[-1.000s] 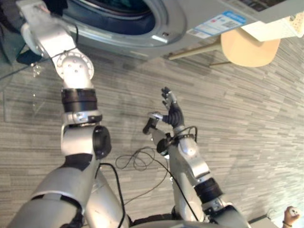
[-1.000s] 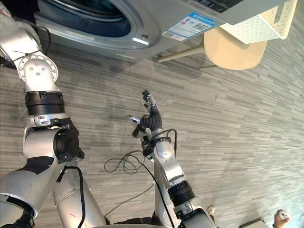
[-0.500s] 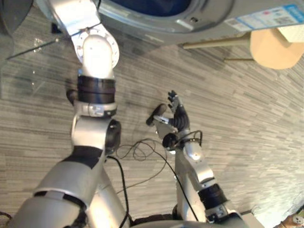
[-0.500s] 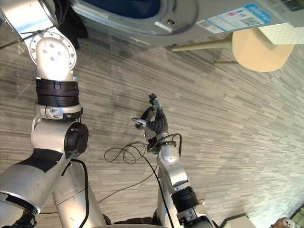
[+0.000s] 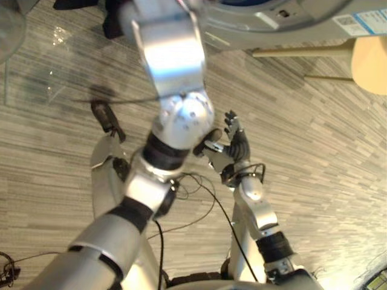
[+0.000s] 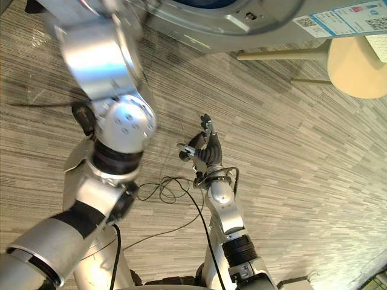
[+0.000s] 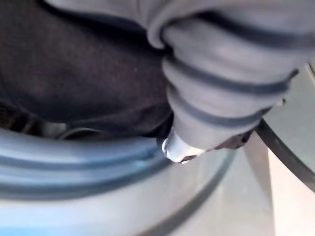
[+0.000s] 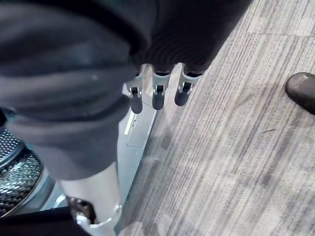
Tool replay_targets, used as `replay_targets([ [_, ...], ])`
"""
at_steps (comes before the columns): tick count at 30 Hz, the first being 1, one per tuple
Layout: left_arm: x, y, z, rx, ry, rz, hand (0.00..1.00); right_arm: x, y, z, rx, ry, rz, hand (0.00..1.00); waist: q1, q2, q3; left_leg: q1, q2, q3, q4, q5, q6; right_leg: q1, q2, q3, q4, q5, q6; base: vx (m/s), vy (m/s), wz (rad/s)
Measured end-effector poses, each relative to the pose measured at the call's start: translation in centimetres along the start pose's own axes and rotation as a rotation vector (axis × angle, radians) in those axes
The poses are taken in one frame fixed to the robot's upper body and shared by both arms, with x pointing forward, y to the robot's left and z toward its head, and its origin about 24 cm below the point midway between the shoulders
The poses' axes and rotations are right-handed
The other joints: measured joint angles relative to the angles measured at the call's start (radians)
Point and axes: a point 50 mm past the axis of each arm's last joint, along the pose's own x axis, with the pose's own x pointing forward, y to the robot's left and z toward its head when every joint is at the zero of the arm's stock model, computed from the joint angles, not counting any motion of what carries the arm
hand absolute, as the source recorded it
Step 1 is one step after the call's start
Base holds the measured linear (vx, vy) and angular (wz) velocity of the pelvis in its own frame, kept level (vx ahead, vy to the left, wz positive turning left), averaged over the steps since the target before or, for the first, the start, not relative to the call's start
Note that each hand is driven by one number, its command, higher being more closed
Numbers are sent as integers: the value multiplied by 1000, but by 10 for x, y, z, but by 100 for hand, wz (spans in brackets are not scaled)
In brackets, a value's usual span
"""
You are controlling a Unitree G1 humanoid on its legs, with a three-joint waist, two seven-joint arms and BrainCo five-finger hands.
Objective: Pick up the laundry basket with both hands and put the clothes into the washing machine.
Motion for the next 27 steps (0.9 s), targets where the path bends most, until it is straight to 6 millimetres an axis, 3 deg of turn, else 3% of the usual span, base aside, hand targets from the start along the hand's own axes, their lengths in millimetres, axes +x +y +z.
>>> replay_targets([
  [3, -29, 31, -21, 27, 116, 109, 100, 2, 0, 0, -4, -1, -12, 0, 5, 3, 2, 45, -9, 17, -42, 5, -18, 14, 10, 13, -29, 2, -2, -14, -9, -2],
  [8, -60, 53, -52, 119, 330, 102, 100, 10, -1, -5, -39, 19, -21, 0, 26, 28, 19, 94, -13, 35, -80, 28, -16, 31, 13, 23, -36, 1, -2, 10, -23, 2],
  [12, -72, 70, -67, 152, 445, 130, 100, 16, 6, -1, -47, 3, -12, 0, 24, 30, 18, 133, -35, 56, -153, 61, -15, 36, 6, 24, -46, 1, -2, 23, -42, 13],
  [15, -74, 85, -68, 180, 453, 183, 100, 17, 5, -10, -65, 41, -27, 0, 27, 30, 18, 138, -40, 64, -175, 71, -14, 34, 7, 21, -53, 1, -2, 25, -41, 4],
  [20, -42, 89, -34, 176, 233, 269, 100, 18, 2, -3, -64, 0, -43, 0, 26, 30, 19, 138, -25, 71, -166, 70, -15, 32, 19, 27, -66, 4, -2, -7, -14, -10],
  [22, -18, 74, -17, 159, 93, 253, 100, 18, 3, 10, -40, -60, -39, 0, 26, 30, 19, 121, 0, 72, -152, 65, -22, 19, 44, 30, -80, 9, -6, -18, -34, -39],
  [24, 7, 39, -6, 124, -21, 170, 100, 12, 0, 29, 2, -160, -38, 0, 19, 30, 18, 73, 32, 68, -122, 55, -26, -14, 71, 31, -87, 15, -11, -5, -25, -49],
  [26, 22, 16, 3, 120, -86, 109, 100, 10, -1, 37, 15, -205, -32, 0, 5, 30, 18, 42, 50, 61, -102, 50, -26, -35, 84, 29, -84, 20, -17, 15, -17, -41],
  [27, 36, -2, 16, 133, -148, 64, 100, 9, 0, 43, 40, -233, -25, 0, -8, 30, 18, 22, 65, 56, -89, 46, -29, -50, 94, 29, -81, 23, -23, 28, -15, -37],
])
